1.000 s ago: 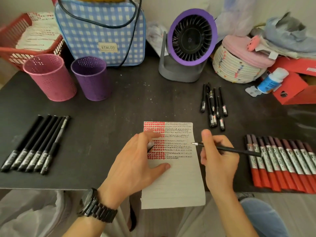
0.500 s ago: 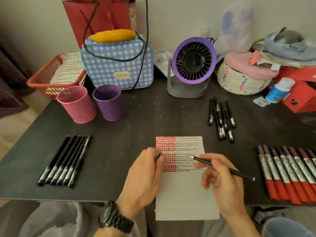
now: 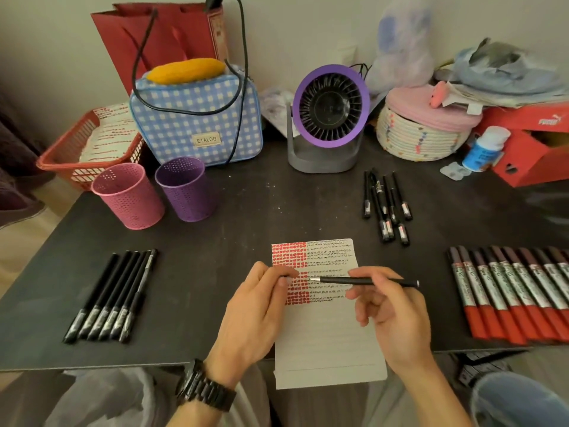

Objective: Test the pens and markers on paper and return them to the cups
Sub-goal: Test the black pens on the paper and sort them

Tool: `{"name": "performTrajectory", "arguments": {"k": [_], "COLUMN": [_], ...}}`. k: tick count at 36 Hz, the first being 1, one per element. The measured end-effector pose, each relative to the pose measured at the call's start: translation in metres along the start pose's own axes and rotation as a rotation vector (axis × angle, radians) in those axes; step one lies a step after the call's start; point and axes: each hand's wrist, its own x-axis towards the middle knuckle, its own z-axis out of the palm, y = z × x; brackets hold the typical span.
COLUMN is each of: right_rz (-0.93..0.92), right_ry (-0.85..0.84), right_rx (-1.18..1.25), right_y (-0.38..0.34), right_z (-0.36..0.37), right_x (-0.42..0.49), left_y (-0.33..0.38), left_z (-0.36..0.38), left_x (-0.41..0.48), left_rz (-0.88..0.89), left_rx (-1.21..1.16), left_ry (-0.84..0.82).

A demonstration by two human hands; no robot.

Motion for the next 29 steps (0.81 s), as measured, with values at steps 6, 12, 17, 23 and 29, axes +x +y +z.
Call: {"name": "performTrajectory", "arguments": {"k": [6,12,17,23,29], "right_rz": [-0.019,-0.051,-0.043,-0.043,-0.044], "right_ry": [0.019,0.02,0.032,0.026,0.019], "right_rx": [-0.029,-0.057,0.009,-0.007,-0.031], "right_y": [0.0,0.0,0.0,-0.001,-0.001], "right_z": [0.002,0.004,0.002,0.003,0.003], "right_x": [0.002,0.001,0.001,0.0,0.0], "left_y": [0.0,-0.003,-0.005,-0.005,-0.003], "left_z": [-0.002,-0.006,-0.007,-0.008,-0.01], "left_x": [0.001,0.005,0.004,0.006,0.004], "left_rz": [-0.036,-0.079,-0.082,-0.08,-0.073], "left_rx": [-0.105,-0.217,-0.285,-0.304,-0.325], "left_ry": [-0.007,0.003,0.014,0.007,-0.034]}}
